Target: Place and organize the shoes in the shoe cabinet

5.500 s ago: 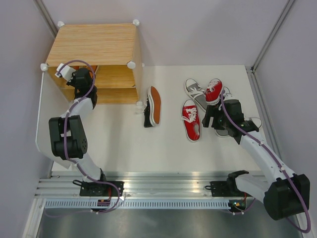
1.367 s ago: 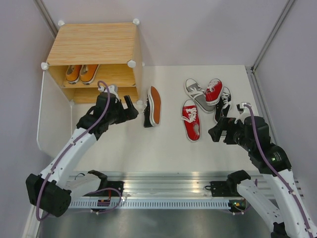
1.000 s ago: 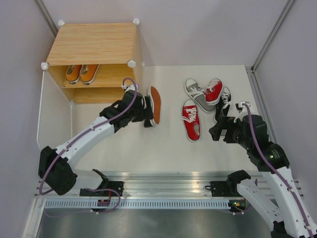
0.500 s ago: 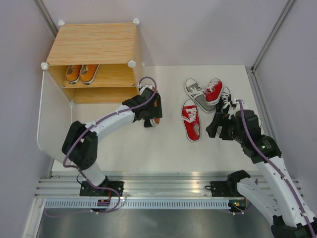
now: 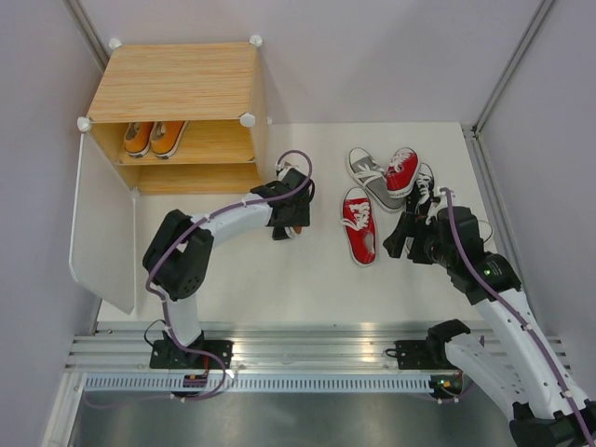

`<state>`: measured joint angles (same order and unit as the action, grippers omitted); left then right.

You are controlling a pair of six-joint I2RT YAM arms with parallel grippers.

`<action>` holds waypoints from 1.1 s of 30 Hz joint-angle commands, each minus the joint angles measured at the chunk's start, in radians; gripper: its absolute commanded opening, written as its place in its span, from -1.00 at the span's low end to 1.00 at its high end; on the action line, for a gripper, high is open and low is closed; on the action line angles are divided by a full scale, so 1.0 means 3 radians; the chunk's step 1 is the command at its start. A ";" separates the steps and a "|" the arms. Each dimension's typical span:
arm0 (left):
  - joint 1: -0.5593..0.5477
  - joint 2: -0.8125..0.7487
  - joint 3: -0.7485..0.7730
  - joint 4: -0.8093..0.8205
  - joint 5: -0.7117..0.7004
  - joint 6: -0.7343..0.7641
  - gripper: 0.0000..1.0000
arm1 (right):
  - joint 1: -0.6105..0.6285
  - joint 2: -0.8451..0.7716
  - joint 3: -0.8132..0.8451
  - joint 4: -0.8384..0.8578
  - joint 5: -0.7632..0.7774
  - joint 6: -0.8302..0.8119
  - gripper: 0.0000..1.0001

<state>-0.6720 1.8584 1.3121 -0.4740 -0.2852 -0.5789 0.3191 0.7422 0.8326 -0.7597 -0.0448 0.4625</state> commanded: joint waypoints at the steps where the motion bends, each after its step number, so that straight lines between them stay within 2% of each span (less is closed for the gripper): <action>1: -0.0102 0.0089 0.0182 0.0087 -0.0052 0.0171 0.46 | 0.0015 0.0047 0.0068 0.0144 0.0032 0.0043 0.88; 11: -0.0373 0.0212 0.0387 0.0066 -0.0226 0.0457 0.43 | 0.0015 0.0032 0.0109 0.0094 0.0129 0.0038 0.85; 17: -0.0414 0.0141 0.0499 0.0066 -0.0098 0.0401 0.50 | 0.0020 0.0026 0.0211 -0.0106 0.0491 0.0013 0.85; 19: -0.0419 0.0039 0.0504 0.0066 -0.0047 0.0335 0.54 | 0.0015 0.0047 0.0252 -0.0152 0.0629 0.0013 0.85; 25: -0.0414 -0.0476 0.0438 0.0066 -0.0046 0.0268 0.85 | 0.0020 0.0098 0.0334 -0.0234 0.0727 0.0053 0.85; 29: -0.0409 -0.0738 0.0367 0.0066 -0.0220 0.0324 0.90 | 0.0015 0.0134 0.0390 -0.0198 0.0635 0.0043 0.84; 33: -0.0358 -0.0871 0.0219 0.0112 -0.0180 0.0243 0.91 | 0.0015 0.0210 0.0426 -0.0188 0.0620 0.0038 0.83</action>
<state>-0.7906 1.6257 1.4136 -0.4591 -0.3229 -0.4850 0.3191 0.7910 0.9154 -0.8215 0.1333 0.4679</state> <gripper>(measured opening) 0.953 0.919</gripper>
